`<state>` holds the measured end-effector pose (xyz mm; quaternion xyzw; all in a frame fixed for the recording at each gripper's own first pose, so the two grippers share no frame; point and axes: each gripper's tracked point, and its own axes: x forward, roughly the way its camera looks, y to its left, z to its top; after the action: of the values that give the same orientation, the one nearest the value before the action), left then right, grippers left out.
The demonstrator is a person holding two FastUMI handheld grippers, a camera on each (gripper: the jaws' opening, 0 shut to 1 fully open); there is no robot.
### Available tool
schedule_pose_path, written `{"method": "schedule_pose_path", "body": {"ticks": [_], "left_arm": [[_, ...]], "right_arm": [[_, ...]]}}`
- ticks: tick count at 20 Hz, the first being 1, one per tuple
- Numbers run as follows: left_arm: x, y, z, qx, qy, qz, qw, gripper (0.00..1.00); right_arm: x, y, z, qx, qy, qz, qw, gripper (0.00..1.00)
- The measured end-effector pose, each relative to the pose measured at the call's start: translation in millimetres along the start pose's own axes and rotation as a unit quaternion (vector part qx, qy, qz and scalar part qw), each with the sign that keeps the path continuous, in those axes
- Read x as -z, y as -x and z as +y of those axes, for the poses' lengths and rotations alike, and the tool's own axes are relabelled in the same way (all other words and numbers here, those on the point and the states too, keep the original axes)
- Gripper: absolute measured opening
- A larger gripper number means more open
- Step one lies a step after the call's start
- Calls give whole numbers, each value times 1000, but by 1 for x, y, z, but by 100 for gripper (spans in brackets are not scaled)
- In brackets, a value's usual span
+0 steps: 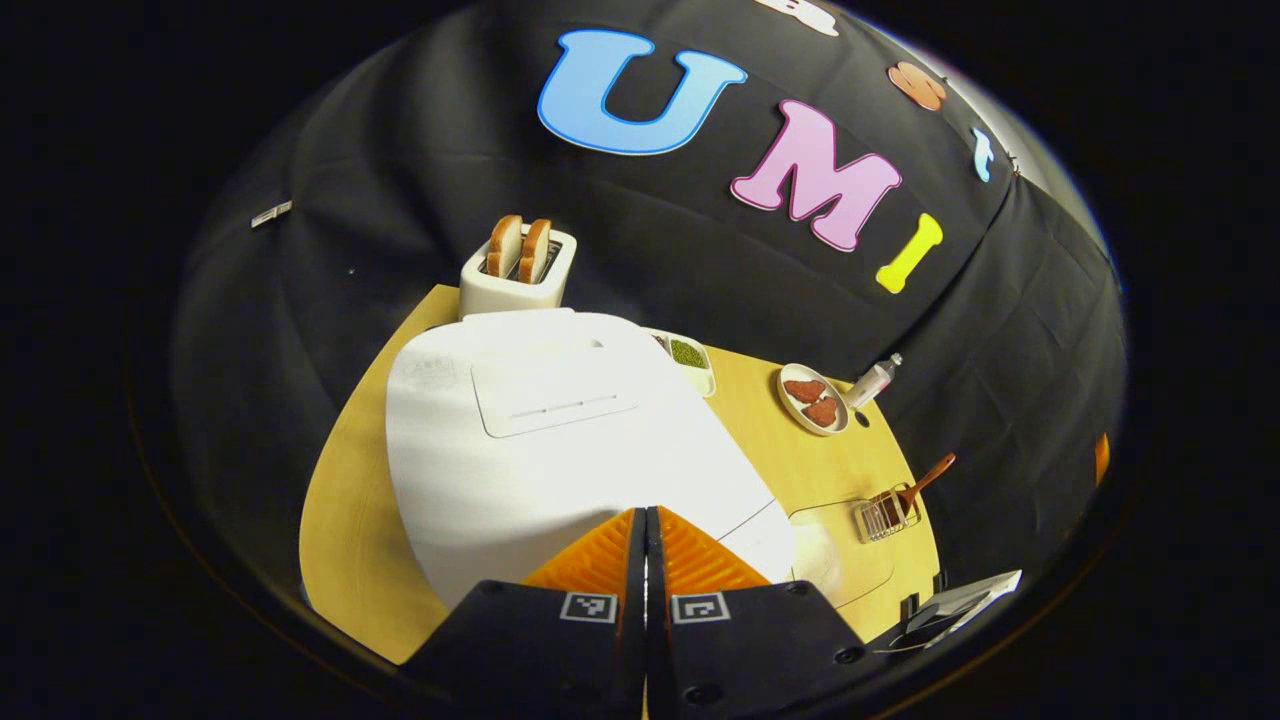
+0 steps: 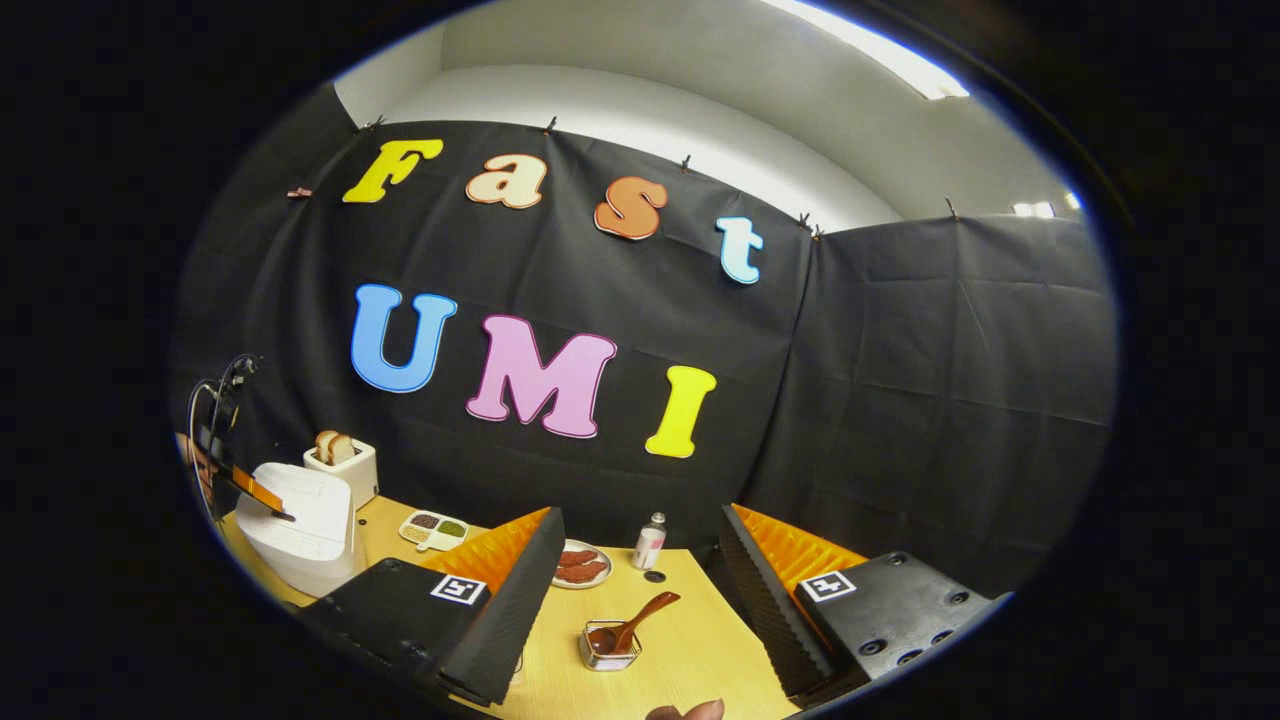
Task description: Close the left gripper, press the button to open the rice cooker; take a wooden spoon from the chopstick holder with the right hand, scoop a spoonful of rice and pour it into the rice cooker, then put the wooden spoon back into the chopstick holder.
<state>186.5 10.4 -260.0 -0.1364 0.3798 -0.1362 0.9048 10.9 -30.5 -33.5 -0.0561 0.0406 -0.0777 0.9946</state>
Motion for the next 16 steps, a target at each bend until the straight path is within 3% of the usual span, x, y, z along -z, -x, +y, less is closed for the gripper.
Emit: {"method": "schedule_pose_path", "body": {"ticks": [7, 10, 14, 16], "left_arm": [[6, -8, 0, -13, -25, 16, 999, 6], [16, -11, -2, -9, -12, 35, 999, 7], [14, -7, -3, -12, -26, 30, 999, 7], [-3, 0, -9, -10, -27, 0, 1000, 6]], "right_arm": [[7, 2, -5, 7, 1, 4, 1000, 98], [11, 1, -5, 8, -2, 10, 1000, 98], [10, 5, -6, 9, -9, 9, 1000, 98], [8, 7, -9, 11, -15, 6, 1000, 98]]}}
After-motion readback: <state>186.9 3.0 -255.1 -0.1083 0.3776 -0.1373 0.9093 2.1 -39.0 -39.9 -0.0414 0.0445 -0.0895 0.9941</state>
